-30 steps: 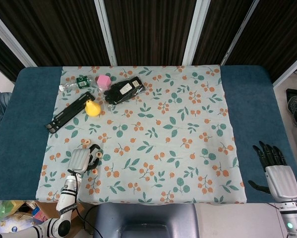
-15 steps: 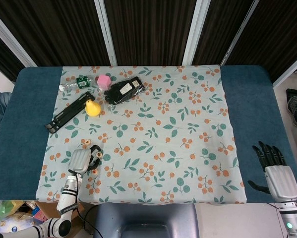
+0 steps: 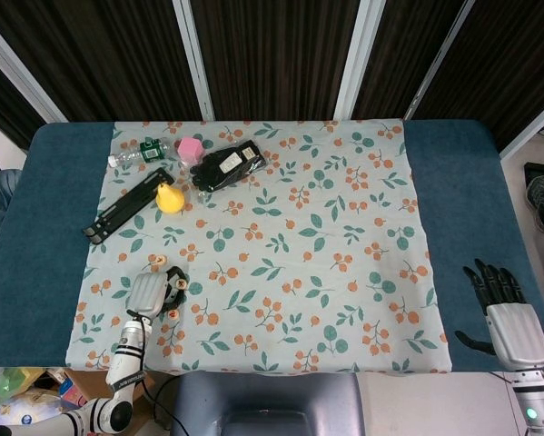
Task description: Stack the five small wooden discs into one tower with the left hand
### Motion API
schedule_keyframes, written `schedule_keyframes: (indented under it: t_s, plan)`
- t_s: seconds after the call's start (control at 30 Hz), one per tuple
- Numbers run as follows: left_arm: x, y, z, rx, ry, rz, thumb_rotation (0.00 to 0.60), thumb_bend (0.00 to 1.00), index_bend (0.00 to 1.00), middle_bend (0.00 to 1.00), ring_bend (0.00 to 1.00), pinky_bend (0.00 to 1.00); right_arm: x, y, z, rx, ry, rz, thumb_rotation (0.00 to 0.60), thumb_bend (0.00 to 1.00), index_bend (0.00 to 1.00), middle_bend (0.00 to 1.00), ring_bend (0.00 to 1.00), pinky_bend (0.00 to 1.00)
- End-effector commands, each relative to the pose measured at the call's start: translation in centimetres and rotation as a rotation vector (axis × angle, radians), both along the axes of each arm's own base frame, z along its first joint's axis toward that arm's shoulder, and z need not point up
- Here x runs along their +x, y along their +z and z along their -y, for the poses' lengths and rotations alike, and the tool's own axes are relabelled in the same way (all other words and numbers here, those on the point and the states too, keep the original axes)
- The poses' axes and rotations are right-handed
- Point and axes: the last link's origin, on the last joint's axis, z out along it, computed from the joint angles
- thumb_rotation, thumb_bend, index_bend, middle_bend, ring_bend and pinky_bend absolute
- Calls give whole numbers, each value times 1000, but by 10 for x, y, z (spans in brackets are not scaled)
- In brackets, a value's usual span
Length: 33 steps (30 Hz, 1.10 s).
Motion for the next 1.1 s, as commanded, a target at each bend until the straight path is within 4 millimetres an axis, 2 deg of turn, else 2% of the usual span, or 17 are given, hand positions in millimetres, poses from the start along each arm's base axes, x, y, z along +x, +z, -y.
schedule_keyframes:
  t_s: [0.03, 0.27, 0.47, 0.73, 1.1]
  plan:
    - [0, 0, 0, 0, 0, 4, 600, 406, 456, 1000, 1000, 1000, 0, 0, 0, 0, 0, 0, 600, 81, 0, 0, 0, 0]
    - [4, 6, 1, 21, -18, 21, 600, 406, 469, 1000, 1000, 1000, 0, 0, 0, -1, 0, 0, 600, 80, 0, 0, 0, 0]
    - [5, 26, 1, 64, -28, 38, 600, 407, 469, 1000, 1000, 1000, 0, 0, 0, 1, 0, 0, 600, 80, 0, 0, 0, 0]
    - [-13, 47, -8, 72, 51, 8, 600, 407, 470, 1000, 1000, 1000, 0, -1, -1, 1, 2, -1, 600, 80, 0, 0, 0, 0]
    - [-25, 54, -7, 40, 85, -1, 600, 407, 468, 1000, 1000, 1000, 1, -3, -1, 7, 0, -6, 600, 81, 0, 0, 0, 0]
